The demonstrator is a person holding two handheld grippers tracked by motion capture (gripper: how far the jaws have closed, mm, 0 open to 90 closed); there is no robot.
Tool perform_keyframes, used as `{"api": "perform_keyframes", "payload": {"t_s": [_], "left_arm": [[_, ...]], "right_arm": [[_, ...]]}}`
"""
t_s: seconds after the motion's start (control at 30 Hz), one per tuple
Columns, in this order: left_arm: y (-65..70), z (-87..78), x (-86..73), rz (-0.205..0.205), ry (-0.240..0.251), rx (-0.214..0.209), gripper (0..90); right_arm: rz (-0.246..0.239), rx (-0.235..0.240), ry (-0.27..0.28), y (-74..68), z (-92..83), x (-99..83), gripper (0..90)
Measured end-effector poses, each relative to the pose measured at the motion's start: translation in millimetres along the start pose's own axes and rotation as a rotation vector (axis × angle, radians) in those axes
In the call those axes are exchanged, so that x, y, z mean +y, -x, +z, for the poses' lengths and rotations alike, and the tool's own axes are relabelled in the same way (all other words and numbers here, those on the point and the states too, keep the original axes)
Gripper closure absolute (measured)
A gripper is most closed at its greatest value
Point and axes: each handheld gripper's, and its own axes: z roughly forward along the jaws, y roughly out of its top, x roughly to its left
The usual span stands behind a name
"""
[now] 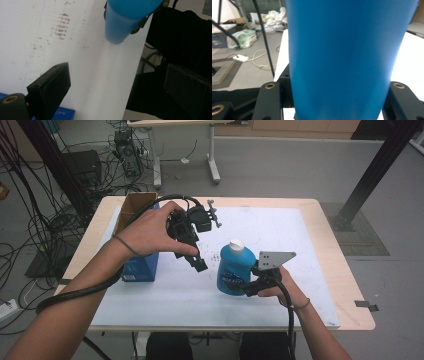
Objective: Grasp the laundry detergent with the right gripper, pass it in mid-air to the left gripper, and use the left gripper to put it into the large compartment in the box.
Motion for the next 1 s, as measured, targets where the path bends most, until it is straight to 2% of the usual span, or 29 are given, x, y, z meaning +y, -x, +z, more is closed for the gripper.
{"api": "perform_keyframes", "payload": {"t_s": [0.43,0.53,0.63,1.0], "left_arm": [[13.7,-0.5,22.6,0.072,-0.033,-0.014,7.2],[15.9,0.6,26.5,0.084,-0.039,-0.022,7.1],[21.1,2.7,36.8,0.115,-0.072,-0.023,7.2],[31.8,9.1,59.0,0.152,-0.138,-0.017,7.2]], "right_arm": [[-0.06,0.092,-0.05,5.6,21.6,22.2,42.3],[-0.061,0.098,-0.054,5.2,23.8,23.6,42.3],[-0.07,0.112,-0.062,5.4,27.0,25.8,42.3],[-0.085,0.132,-0.08,3.8,31.9,29.0,42.3]]}}
